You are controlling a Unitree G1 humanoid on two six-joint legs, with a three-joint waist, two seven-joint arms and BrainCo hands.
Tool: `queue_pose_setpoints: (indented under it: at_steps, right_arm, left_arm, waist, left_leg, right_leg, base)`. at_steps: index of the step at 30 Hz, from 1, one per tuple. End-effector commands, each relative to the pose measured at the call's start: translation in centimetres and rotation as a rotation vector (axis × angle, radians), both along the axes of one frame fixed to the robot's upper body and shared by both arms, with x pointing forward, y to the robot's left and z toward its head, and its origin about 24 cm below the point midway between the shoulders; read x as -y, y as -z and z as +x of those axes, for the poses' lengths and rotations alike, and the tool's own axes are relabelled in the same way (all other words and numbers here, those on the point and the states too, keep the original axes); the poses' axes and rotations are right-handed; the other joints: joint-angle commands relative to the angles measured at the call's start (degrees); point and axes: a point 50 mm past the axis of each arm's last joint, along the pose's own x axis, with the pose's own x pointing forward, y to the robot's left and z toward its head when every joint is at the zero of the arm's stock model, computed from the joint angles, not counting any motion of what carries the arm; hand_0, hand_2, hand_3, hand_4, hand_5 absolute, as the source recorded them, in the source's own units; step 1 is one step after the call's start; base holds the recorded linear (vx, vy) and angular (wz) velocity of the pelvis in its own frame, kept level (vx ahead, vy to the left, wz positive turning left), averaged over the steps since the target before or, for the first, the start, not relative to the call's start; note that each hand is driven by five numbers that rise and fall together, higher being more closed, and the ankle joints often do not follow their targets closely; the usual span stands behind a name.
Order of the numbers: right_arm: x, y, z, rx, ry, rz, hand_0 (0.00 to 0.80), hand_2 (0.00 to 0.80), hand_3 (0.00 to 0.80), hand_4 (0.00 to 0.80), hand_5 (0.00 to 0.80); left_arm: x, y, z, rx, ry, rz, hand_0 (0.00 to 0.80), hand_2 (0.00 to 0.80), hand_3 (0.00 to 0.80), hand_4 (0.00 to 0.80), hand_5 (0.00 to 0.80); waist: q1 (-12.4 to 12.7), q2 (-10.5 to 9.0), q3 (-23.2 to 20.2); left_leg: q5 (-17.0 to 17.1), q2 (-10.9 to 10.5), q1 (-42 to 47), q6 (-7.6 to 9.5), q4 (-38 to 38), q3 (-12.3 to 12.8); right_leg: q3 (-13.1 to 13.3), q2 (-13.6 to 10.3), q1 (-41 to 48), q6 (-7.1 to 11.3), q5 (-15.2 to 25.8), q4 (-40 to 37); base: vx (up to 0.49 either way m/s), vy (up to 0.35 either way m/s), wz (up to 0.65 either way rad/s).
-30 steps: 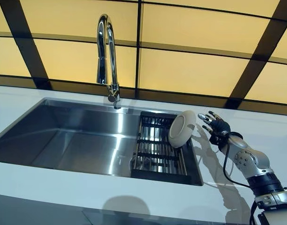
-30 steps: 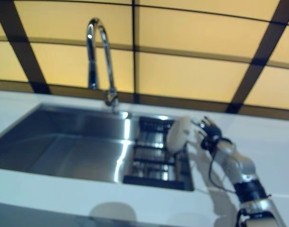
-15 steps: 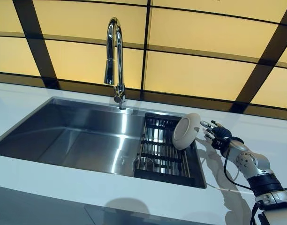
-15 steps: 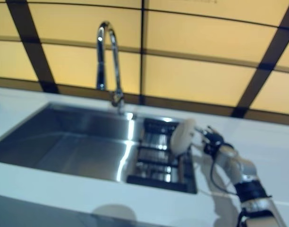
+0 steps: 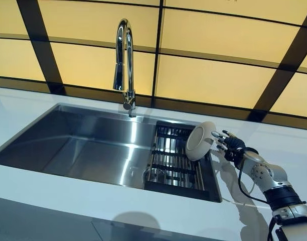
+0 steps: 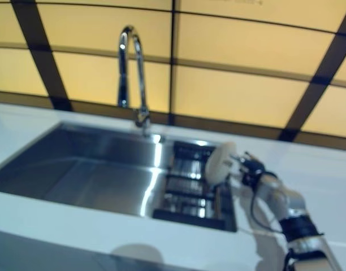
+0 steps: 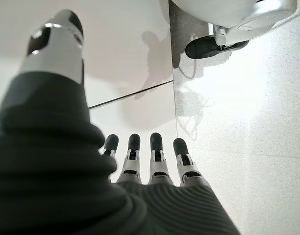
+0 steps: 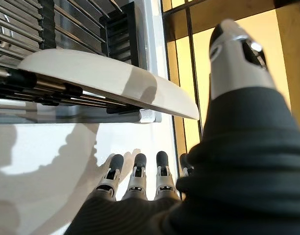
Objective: Take plates into dishwasher
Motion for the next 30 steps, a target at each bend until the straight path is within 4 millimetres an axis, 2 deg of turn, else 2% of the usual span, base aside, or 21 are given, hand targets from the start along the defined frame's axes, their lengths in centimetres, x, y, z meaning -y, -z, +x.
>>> queue_pose_setpoints:
  at_steps: [1, 17, 30]
  right_arm:
    - [-1.3, -4.8, 2.1, 0.146, -0.030, -0.084, 0.000, 0.000, 0.000, 0.000, 0.000]
    - [-3.2, -3.5, 3.0, 0.042, 0.000, -0.157, 0.000, 0.000, 0.000, 0.000, 0.000]
    - [-5.3, -2.7, 3.6, 0.002, 0.006, -0.129, 0.000, 0.000, 0.000, 0.000, 0.000]
  left_arm:
    - [-0.2, -0.5, 1.8, 0.033, 0.033, 0.014, 0.000, 0.000, 0.000, 0.000, 0.000]
    - [0.5, -0.4, 2.4, 0.031, 0.045, 0.000, 0.000, 0.000, 0.000, 0.000, 0.000]
    - [0.7, -0.5, 2.7, 0.030, 0.044, -0.003, 0.000, 0.000, 0.000, 0.000, 0.000]
  waist:
    - [1.7, -1.27, -0.7]
    - [3.1, -1.73, -0.2]
    - [4.2, -1.68, 0.4]
  left_leg:
    - [-2.9, -0.4, -0.2, -0.62, 2.4, 4.3]
    - [-3.1, -0.7, -0.5, -0.26, 2.8, 4.0]
    - [-3.1, -1.1, -0.4, 0.13, 2.8, 3.4]
  right_leg:
    - [-0.4, 0.9, 0.4, 0.97, -0.4, 1.0]
    - [-0.5, 0.7, 0.4, 1.24, -0.2, 1.0]
    - [-0.9, 0.2, 0.5, 1.45, 0.0, 1.4]
  base:
    - [0.000, 0.000, 0.00]
    - [0.000, 0.000, 0.00]
    - [0.000, 0.000, 0.00]
